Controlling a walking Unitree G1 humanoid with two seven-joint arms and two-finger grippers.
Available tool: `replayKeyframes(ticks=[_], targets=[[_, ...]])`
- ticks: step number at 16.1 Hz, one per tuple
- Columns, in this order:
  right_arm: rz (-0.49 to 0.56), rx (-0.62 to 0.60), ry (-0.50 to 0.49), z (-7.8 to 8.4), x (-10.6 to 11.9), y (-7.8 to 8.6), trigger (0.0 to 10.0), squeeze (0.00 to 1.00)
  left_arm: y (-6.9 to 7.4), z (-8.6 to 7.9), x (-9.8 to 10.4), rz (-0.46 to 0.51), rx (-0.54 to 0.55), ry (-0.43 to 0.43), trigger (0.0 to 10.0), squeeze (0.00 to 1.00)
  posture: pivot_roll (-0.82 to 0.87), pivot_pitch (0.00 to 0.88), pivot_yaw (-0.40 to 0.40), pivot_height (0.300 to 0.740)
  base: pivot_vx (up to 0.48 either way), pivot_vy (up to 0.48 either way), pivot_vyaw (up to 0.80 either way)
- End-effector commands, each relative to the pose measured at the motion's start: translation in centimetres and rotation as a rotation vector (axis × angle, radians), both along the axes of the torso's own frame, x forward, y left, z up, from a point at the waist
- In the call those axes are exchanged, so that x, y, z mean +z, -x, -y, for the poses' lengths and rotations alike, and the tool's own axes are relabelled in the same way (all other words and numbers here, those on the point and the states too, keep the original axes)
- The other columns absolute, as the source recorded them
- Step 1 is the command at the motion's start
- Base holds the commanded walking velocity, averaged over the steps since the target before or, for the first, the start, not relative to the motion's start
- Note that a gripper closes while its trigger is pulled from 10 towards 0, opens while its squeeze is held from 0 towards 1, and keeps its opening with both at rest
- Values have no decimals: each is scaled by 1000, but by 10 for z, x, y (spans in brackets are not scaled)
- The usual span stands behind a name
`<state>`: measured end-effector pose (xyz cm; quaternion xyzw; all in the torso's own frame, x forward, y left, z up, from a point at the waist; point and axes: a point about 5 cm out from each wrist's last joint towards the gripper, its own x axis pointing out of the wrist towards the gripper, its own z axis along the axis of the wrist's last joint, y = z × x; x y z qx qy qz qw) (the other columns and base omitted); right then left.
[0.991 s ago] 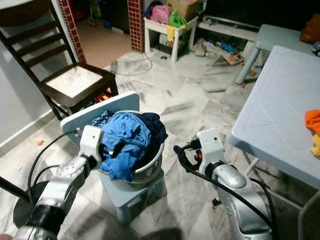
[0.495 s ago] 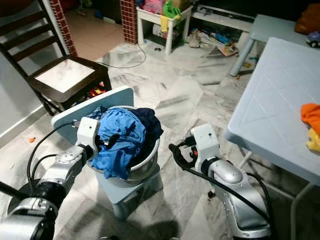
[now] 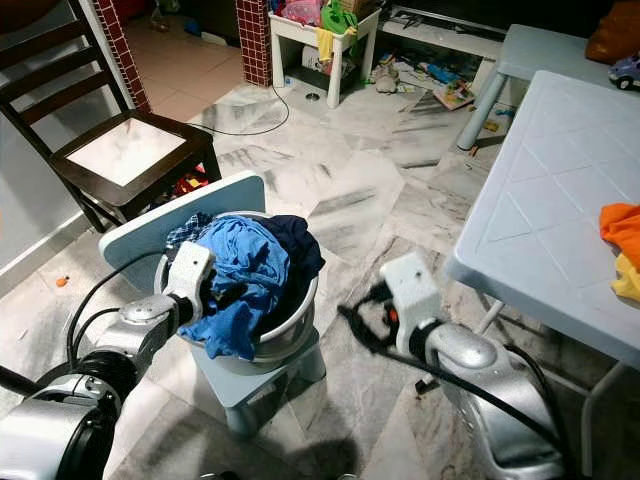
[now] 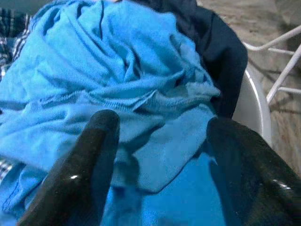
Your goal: Hang hanger
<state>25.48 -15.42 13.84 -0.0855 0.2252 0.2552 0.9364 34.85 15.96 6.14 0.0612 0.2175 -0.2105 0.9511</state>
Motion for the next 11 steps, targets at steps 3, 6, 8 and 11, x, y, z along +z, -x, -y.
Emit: replayKeyframes(ticks=[3, 6, 8, 11], targets=[[-23, 41, 17, 2, 1, 5, 10000, 0, 1, -7, -3, -12, 8, -54, 0, 0, -204, 136, -50, 740, 0, 0, 0], [-48, 77, 20, -2, -2, 9, 10000, 0, 0, -18, -1, 26, 65, -123, 4824, 0, -194, 123, -48, 740, 0, 0, 0], [-34, 84, 10, -7, -2, 6, 10000, 0, -5, -21, 8, 101, 141, -82, 10000, 0, -161, 107, -42, 740, 0, 0, 0], [77, 32, -52, -15, 5, -8, 10000, 0, -6, -18, 22, 260, 198, -1, 10000, 0, -106, 74, -33, 740, 0, 0, 0]])
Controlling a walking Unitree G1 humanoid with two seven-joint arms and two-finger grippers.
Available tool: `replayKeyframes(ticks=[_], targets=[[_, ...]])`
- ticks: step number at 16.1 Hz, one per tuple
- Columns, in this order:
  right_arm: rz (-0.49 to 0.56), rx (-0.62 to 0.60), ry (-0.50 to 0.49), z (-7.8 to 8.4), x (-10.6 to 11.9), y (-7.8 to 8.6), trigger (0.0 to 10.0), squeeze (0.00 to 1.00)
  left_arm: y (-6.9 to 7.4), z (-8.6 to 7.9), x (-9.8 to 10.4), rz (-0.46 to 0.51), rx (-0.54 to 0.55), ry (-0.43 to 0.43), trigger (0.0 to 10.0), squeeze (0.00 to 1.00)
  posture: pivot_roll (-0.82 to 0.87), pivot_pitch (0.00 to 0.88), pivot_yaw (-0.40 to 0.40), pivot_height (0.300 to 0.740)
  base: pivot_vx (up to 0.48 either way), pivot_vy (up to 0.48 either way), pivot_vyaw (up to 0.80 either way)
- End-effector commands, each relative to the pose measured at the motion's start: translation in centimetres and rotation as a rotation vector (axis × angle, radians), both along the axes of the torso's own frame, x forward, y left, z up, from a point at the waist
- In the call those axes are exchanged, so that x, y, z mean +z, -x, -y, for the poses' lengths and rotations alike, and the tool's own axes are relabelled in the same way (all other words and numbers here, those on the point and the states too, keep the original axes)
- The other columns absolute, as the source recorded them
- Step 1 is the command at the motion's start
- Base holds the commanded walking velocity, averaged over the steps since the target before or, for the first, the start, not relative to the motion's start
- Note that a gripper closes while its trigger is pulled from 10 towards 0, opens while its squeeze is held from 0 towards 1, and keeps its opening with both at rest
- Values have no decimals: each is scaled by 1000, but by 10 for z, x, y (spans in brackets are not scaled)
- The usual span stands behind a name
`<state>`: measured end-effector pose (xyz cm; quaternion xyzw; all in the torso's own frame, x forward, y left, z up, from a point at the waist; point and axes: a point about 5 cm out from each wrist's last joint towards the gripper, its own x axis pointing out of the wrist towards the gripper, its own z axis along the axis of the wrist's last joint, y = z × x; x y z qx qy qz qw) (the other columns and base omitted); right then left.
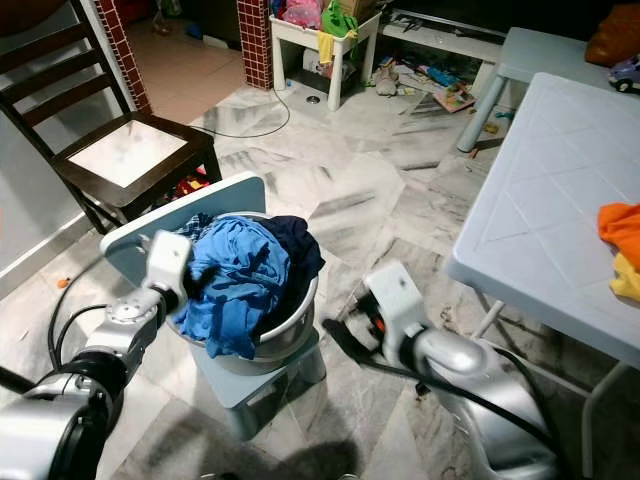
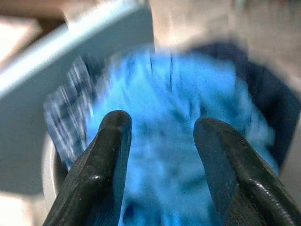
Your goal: Hang hanger
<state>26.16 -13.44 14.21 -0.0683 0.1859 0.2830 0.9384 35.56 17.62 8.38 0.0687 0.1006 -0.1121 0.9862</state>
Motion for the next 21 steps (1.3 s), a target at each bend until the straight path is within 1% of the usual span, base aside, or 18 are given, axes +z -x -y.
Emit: replayKeyframes(ticks=[1, 2, 3, 4, 6, 7, 8, 9, 10, 11, 13, 16, 19, 21], targets=[[52, -50, -14, 2, 4, -7, 10000, 0, 4, -3, 5, 79, 42, 30, 10000, 0, -81, 62, -33, 740, 0, 0, 0], [93, -92, -35, 1, 6, -15, 10000, 0, 15, -6, 13, 175, 75, 44, 10000, 0, -43, 51, -31, 740, 0, 0, 0], [115, -125, -61, 1, 7, -21, 10000, 0, 26, -8, 18, 224, 92, 44, 10000, 0, -16, 44, -32, 740, 0, 0, 0], [160, -190, -99, 0, 9, -32, 10000, 0, 50, -10, 24, 282, 89, 32, 10000, 0, 26, 28, -27, 740, 0, 0, 0], [175, -222, -111, 0, 8, -38, 10000, 0, 64, -10, 27, 316, 69, -6, 10000, 0, 43, 18, -23, 740, 0, 0, 0], [186, -257, -142, 0, 6, -43, 10000, 0, 81, -10, 25, 310, 77, 1, 10000, 0, 67, 0, -15, 740, 0, 0, 0], [202, -284, -174, -1, 5, -48, 10000, 0, 102, -10, 20, 272, 94, 43, 10000, 0, 75, 0, -9, 740, 0, 0, 0], [206, -289, -176, 0, 4, -49, 10000, 0, 107, -11, 19, 254, 126, 51, 10000, 0, 76, 0, -2, 740, 0, 0, 0], [209, -297, -170, 0, 1, -50, 10000, 0, 111, -12, 20, 245, 145, 61, 10000, 0, 79, 0, 4, 740, 0, 0, 0], [208, -304, -172, 2, -1, -50, 10000, 0, 112, -11, 23, 249, 157, 67, 10000, 0, 81, 0, 9, 740, 0, 0, 0], [201, -289, -162, 0, -7, -47, 10000, 0, 109, -5, 27, 253, 129, 75, 10000, 0, 77, 0, 14, 740, 0, 0, 0], [212, -281, -162, -3, -8, -46, 10000, 0, 112, 5, 29, 226, 91, 91, 10000, 0, 70, 0, 20, 740, 0, 0, 302], [213, -290, -169, -2, -9, -49, 10000, 0, 110, 8, 31, 218, 99, 115, 10000, 0, 66, 0, 18, 740, 0, 0, 148], [218, -272, -170, -5, -9, -48, 10000, 0, 110, 8, 32, 216, 111, 122, 10000, 0, 64, 0, 15, 740, 126, 0, 0]])
